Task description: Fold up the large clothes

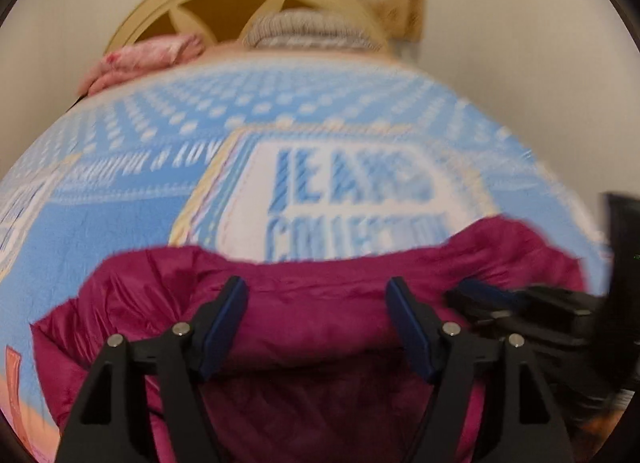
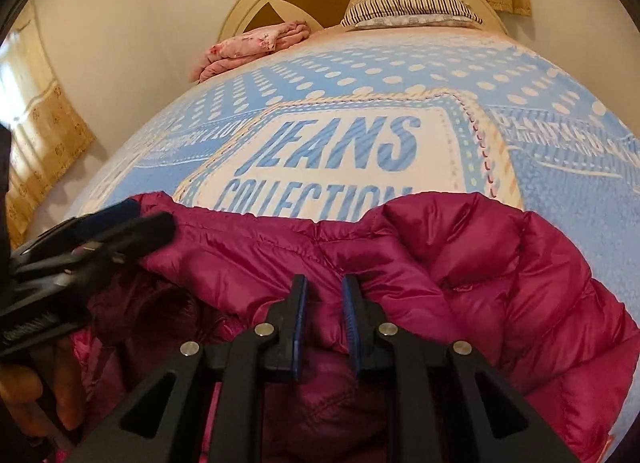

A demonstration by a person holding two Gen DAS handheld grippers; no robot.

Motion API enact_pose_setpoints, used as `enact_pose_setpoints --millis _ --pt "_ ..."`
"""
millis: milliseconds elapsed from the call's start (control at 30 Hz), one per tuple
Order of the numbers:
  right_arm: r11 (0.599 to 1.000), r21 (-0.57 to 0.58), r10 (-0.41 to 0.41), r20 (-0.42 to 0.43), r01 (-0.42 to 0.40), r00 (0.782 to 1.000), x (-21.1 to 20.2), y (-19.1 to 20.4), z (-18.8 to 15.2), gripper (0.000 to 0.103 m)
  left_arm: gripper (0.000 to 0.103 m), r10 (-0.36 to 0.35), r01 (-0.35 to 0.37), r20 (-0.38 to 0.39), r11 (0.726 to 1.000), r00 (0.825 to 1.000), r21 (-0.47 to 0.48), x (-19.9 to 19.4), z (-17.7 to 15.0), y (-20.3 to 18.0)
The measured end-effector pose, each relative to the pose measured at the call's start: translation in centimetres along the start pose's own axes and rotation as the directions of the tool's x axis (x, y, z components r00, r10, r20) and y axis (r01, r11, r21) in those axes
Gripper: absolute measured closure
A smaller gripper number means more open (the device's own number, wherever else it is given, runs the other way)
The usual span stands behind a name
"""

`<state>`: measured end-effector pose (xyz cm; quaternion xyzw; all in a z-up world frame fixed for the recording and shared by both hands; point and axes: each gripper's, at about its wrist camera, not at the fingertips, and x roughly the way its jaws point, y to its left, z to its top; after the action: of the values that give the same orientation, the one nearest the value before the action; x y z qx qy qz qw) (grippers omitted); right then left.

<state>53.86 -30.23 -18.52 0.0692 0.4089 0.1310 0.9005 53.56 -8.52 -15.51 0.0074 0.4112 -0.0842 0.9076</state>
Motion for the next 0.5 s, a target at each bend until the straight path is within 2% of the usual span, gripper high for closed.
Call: enact_pose_setpoints --millis 67,233,500 --pt "0.999 0.028 0.031 0.007 -0.031 1.0 0.1 -0.5 -0.1 0.085 0.029 -0.008 0.007 -0.053 1.0 0.999 -0.02 1.7 -0.6 0.8" --pt "0.997 0.055 0.059 0.004 -0.059 0.998 0.1 -1.1 -0.3 0.085 0.027 0.028 -0.027 -0.055 0.999 0.998 0.023 2.1 -1.2 0.1" --pt "1.0 -0.002 -0.014 -0.009 0.014 1.0 0.4 0.1 -0.4 0.085 0.024 0.06 -0.058 -0.053 0.997 0.997 0.042 2.6 -1.0 -0.5"
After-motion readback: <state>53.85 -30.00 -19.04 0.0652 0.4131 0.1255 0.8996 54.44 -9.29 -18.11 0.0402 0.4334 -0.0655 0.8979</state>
